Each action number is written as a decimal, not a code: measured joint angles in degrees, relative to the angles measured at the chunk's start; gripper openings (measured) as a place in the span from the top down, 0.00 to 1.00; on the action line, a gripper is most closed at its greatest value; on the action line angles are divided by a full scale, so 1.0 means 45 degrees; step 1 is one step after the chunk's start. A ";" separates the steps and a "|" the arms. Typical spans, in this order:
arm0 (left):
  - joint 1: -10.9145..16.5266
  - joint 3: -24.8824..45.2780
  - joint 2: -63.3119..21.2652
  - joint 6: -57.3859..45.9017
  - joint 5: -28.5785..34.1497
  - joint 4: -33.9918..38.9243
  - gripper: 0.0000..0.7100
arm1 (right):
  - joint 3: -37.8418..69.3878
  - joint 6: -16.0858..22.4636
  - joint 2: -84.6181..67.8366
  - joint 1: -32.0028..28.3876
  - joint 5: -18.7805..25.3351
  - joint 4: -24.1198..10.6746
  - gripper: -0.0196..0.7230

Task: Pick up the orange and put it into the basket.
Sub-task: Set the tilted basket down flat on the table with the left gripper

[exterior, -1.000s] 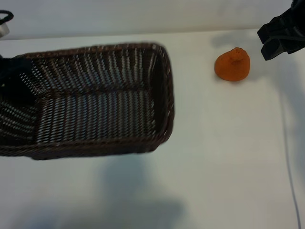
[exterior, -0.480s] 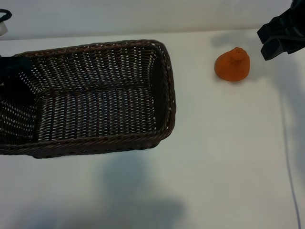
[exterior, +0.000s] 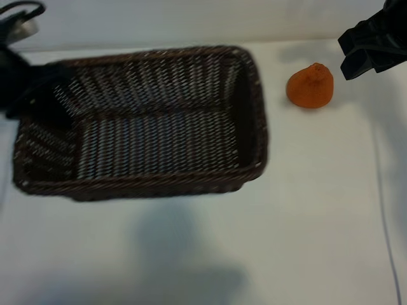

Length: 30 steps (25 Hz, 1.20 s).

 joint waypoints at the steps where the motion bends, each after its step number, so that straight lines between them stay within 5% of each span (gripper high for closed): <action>1: -0.0356 -0.0339 0.0124 -0.0325 0.0000 0.0000 0.78 | 0.0000 0.0000 0.0000 0.0000 0.0000 0.0000 0.34; 7: -0.2259 -0.2269 0.1554 -0.2131 0.0022 0.0697 0.78 | 0.0000 0.0000 0.0000 0.0000 0.0000 0.0000 0.34; 12: -0.3094 -0.3445 0.2745 -0.2815 0.0022 0.0851 0.78 | 0.0000 0.0000 0.0000 0.0000 0.0000 0.0000 0.34; 30: -0.3161 -0.3743 0.4988 -0.2923 -0.0886 0.1184 0.78 | 0.0000 0.0000 0.0000 0.0000 0.0000 0.0000 0.34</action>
